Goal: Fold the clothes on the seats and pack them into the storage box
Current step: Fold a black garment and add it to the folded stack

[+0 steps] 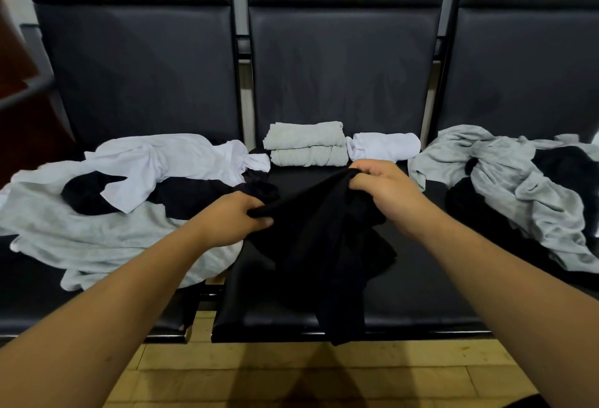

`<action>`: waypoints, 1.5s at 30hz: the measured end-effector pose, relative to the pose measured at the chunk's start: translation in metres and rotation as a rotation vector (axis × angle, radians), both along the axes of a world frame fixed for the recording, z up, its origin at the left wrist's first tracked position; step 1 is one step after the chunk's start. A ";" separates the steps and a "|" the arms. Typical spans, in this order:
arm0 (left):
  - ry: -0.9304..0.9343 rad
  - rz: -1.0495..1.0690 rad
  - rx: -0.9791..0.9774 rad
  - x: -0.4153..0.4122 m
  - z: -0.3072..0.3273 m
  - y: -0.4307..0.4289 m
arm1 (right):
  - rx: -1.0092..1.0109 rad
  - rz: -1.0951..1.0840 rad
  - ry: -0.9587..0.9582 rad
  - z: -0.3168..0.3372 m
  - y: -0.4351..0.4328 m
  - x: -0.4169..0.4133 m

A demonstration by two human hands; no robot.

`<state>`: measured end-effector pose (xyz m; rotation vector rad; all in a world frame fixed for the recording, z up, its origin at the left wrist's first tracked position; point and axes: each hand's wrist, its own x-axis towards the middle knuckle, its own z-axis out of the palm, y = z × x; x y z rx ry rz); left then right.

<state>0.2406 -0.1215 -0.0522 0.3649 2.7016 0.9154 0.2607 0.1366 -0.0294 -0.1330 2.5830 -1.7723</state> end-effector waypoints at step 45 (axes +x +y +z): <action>0.103 0.387 0.997 -0.066 0.087 0.006 | -0.600 -0.534 -0.004 0.070 0.070 -0.052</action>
